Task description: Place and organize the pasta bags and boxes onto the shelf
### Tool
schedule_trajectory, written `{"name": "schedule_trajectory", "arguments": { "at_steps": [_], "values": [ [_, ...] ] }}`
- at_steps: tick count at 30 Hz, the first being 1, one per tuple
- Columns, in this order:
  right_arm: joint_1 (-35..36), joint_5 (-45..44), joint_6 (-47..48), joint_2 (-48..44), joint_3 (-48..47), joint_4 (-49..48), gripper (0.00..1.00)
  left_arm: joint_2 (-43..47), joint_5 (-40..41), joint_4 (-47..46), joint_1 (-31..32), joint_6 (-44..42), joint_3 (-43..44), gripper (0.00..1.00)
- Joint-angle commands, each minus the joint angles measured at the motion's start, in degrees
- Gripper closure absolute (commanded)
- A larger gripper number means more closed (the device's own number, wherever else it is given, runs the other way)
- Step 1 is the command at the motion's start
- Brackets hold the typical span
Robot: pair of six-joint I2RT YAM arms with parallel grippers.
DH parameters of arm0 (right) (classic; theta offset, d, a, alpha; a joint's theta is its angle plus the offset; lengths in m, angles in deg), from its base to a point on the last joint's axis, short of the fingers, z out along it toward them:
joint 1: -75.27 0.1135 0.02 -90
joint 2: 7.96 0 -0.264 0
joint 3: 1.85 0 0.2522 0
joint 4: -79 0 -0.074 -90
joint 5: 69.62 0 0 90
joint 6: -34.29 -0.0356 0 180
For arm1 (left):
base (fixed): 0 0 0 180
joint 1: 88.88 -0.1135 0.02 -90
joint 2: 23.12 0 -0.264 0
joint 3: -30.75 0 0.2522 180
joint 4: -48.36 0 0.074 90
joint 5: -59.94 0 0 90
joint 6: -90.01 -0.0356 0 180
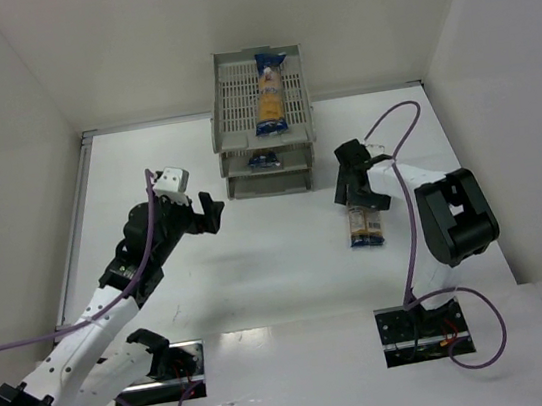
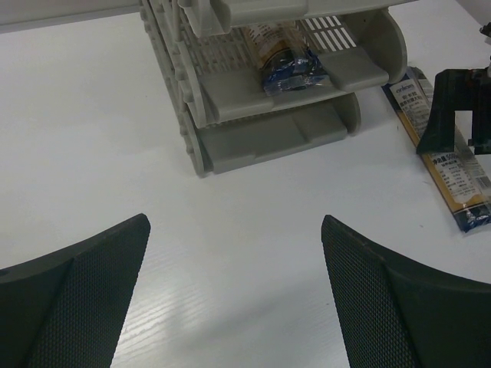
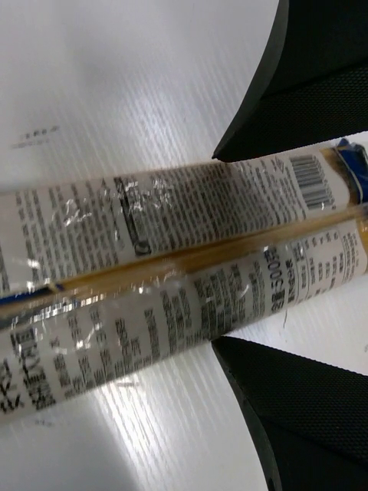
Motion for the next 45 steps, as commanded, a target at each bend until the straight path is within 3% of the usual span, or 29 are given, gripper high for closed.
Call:
{"name": "schedule_trajectory", "arguments": {
  "at_steps": [1,6,11,16,19,20,21,22,23,29,34,39,45],
  "values": [
    [-0.4,-5.2,0.1,-1.2,-2.2,4.4,0.00,0.1,-0.9,-1.2,-0.3,0.3,2.8,0.00],
    [-0.4,-8.7,1.9,-1.1,-2.8,3.8,0.00,0.1,-0.9,-1.7,-0.3,0.3,2.8,0.00],
    [-0.4,-2.0,3.3,6.3,-4.0,2.4,0.00,0.1,-0.3,-1.7,-0.3,0.3,2.8,0.00],
    [-0.4,-0.7,5.3,6.5,-4.0,0.9,0.00,0.1,0.7,-1.7,-0.3,-0.2,2.8,0.00],
    [-0.4,2.7,6.1,5.8,-2.8,0.4,0.33,0.1,0.7,-1.7,-0.8,-0.2,2.8,0.00],
    [-0.4,4.2,6.1,5.8,-2.8,-0.6,0.48,0.1,0.7,-1.7,-0.8,-0.2,2.8,0.00],
    [-0.4,5.2,6.1,5.8,-2.8,-0.7,0.75,0.1,0.7,-1.7,-0.8,-0.2,2.8,0.00],
    [-0.4,5.2,6.1,5.8,-2.8,-0.7,0.91,0.1,0.7,-1.7,-0.8,-0.2,2.8,0.00],
    [-0.4,5.7,6.1,5.8,-2.8,-0.7,1.00,0.1,0.7,-1.7,-0.8,-0.7,2.8,0.00],
    [-0.4,14.5,7.1,-2.1,1.1,-3.5,1.00,0.1,1.2,-1.7,-0.8,-0.7,2.8,0.00],
    [0.1,15.8,3.5,-18.1,7.9,-5.3,1.00,0.1,1.2,-0.6,-1.3,-1.3,3.9,0.00],
    [8.5,10.0,0.4,-29.3,12.8,-4.2,1.00,0.1,1.2,0.7,-1.9,-2.4,5.0,0.00],
    [22.6,8.0,-5.6,-29.6,10.9,-2.1,1.00,0.1,2.6,3.4,-2.4,-2.9,6.6,0.00]
  ]
}}
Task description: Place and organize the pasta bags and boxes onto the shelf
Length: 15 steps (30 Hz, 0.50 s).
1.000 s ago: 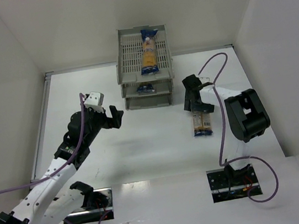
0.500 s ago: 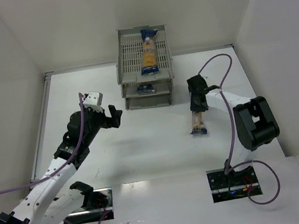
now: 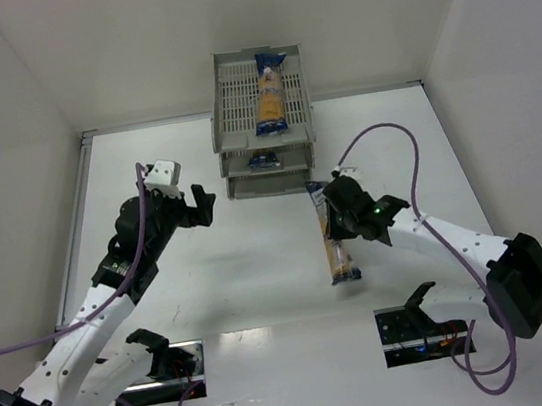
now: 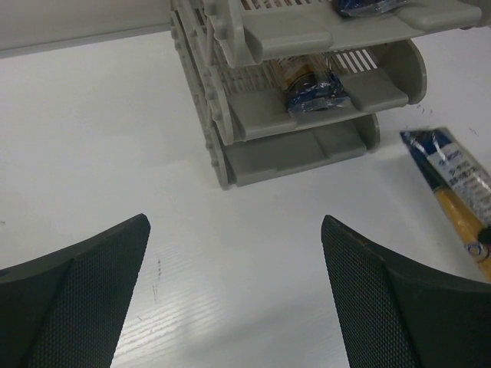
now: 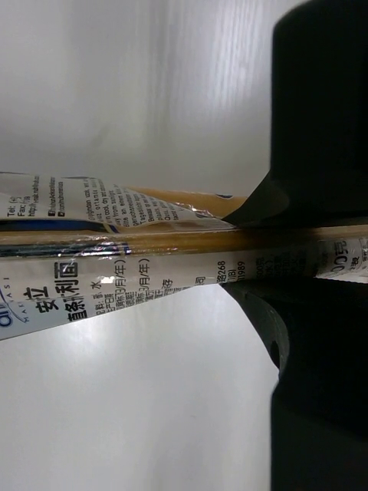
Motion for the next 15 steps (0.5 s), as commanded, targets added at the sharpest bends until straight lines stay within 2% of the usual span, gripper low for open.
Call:
{"name": "schedule_trajectory", "arguments": {
  "at_steps": [1,4,7,10,12,15],
  "values": [
    [7.5,-2.8,-5.0,-1.0,-2.8,-1.7,1.00,0.1,1.8,1.3,-0.4,-1.2,2.9,0.00],
    [14.8,-3.8,-5.7,-2.5,-2.1,-6.6,1.00,0.8,1.8,2.0,-2.3,-0.6,2.9,0.00],
    [18.8,-3.8,-4.9,-1.5,-1.4,-7.7,1.00,1.9,-0.1,2.6,-5.5,1.9,2.9,0.00],
    [20.2,-3.3,-3.5,1.0,-2.7,-10.5,1.00,3.3,-1.2,3.7,-8.2,3.3,2.3,0.00],
    [20.2,-6.1,-3.5,2.5,-5.0,-13.5,1.00,3.8,-1.8,4.4,-10.0,4.0,2.3,0.00],
    [20.2,-9.2,-1.1,9.9,-10.1,-19.4,1.00,4.5,-2.5,5.6,-11.2,4.6,2.3,0.00]
  ]
}}
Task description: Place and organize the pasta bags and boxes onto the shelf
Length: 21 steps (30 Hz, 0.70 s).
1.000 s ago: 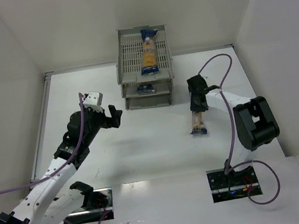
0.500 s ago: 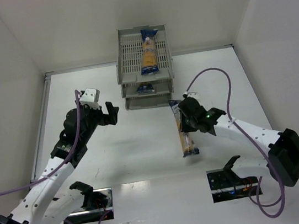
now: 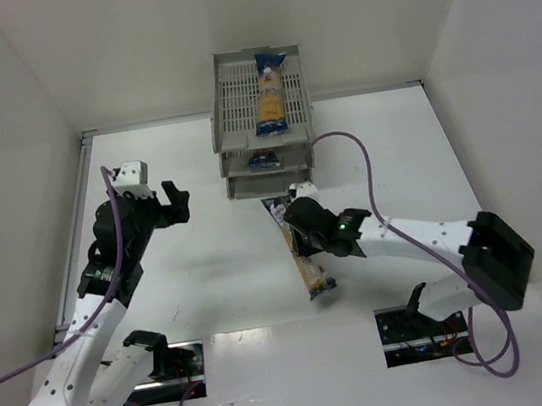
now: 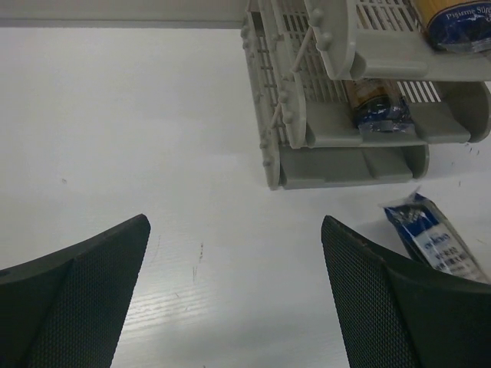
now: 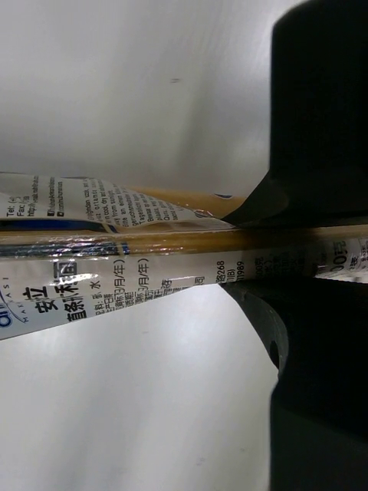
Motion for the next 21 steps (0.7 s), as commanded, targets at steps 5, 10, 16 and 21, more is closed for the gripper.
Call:
{"name": "schedule_trajectory", "arguments": {
  "at_steps": [5,10,16,21],
  "values": [
    [-0.6,-6.9,4.8,21.8,-20.0,-17.3,1.00,1.6,-1.9,1.1,-1.8,1.8,1.7,0.00],
    [-5.7,-6.7,3.9,27.6,-24.8,-20.8,1.00,2.1,-2.6,1.1,-1.8,1.8,1.1,0.00],
    [-6.8,-13.5,7.3,35.3,-33.7,-18.9,1.00,1.6,-3.1,0.6,-1.8,2.4,0.0,0.00],
    [-8.1,-18.6,4.4,37.5,-35.2,-19.0,1.00,1.0,-3.1,0.6,-1.8,2.4,0.0,0.00]
  ]
}}
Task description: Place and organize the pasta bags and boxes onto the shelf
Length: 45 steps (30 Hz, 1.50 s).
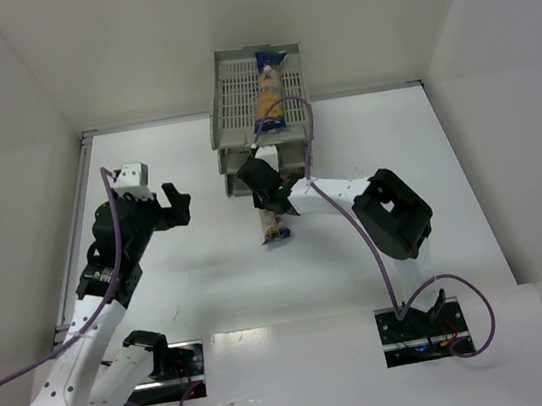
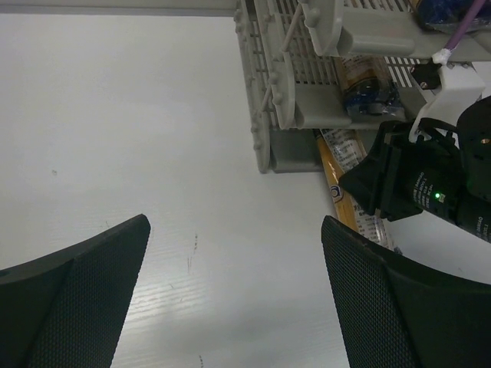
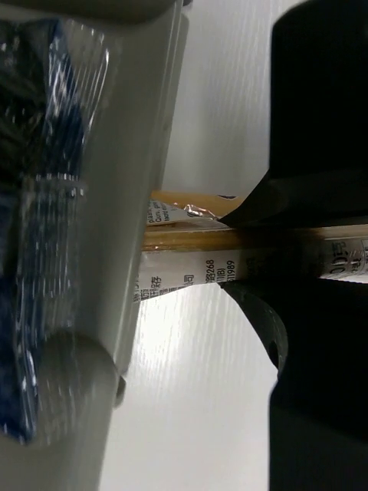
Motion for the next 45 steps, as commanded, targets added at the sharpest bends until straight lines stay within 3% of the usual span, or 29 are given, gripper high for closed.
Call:
{"name": "schedule_trajectory", "arguments": {
  "at_steps": [1,2,4,5,6,9,15,18,19,20,23,25,33,40,45],
  "values": [
    [-0.5,-8.4,-2.1,-0.8,-3.2,-6.9,1.00,-0.7,-0.8,-1.9,-0.5,1.4,0.1,0.00],
    [-0.5,-9.4,-2.8,-0.8,-3.2,-7.6,0.89,-0.7,-0.8,-1.9,-0.5,0.9,0.1,0.00],
    [-1.1,-9.9,-2.8,-0.8,-3.7,-7.6,0.77,-1.2,-0.8,-1.9,-0.5,0.9,0.1,0.00],
    [-1.2,-9.9,-2.3,-0.8,-4.6,-7.1,0.65,-1.2,-0.8,-1.9,-0.5,0.9,0.1,0.00],
    [-1.2,-8.6,-1.5,-0.8,-4.6,-7.1,0.42,-1.8,-0.8,-1.9,-0.5,0.9,0.1,0.00],
    [-1.2,-6.2,0.9,-2.9,-3.4,-6.5,0.32,-1.8,-0.8,-2.5,-0.5,0.9,0.1,0.00],
    [-1.2,2.8,4.4,-11.9,6.3,-5.9,0.26,-1.2,-1.3,-2.5,-0.5,0.4,-0.6,0.00],
    [2.2,5.3,6.1,-16.7,11.1,-3.1,0.43,-1.2,-1.9,-2.5,-0.5,0.4,-1.1,0.00],
    [3.3,6.0,6.1,-18.5,12.2,-1.1,0.53,-1.2,-1.9,-2.5,-0.5,0.4,-1.6,0.00],
    [5.5,7.9,6.6,-19.3,14.7,-0.5,0.70,-1.2,-1.9,-2.5,-0.5,0.9,-1.6,0.00],
    [8.1,11.8,7.2,-20.9,19.5,0.7,0.93,-0.7,-1.9,-2.5,-0.5,0.9,-1.6,0.00],
    [9.1,14.8,7.2,-20.9,22.7,0.7,1.00,-0.7,-1.9,-3.0,-0.5,0.9,-2.1,0.00],
    [9.1,14.6,9.6,-13.3,24.5,-1.6,1.00,-0.7,-2.4,-3.0,-0.5,1.4,-2.1,0.00],
    [9.1,2.4,12.0,-7.6,20.9,-7.5,1.00,-0.2,-1.9,-2.5,-0.5,2.6,-2.1,0.00],
    [8.2,-17.2,8.7,0.2,13.1,-4.1,1.00,-0.2,-1.9,-2.5,-0.5,2.1,-2.1,0.00]
  ]
}}
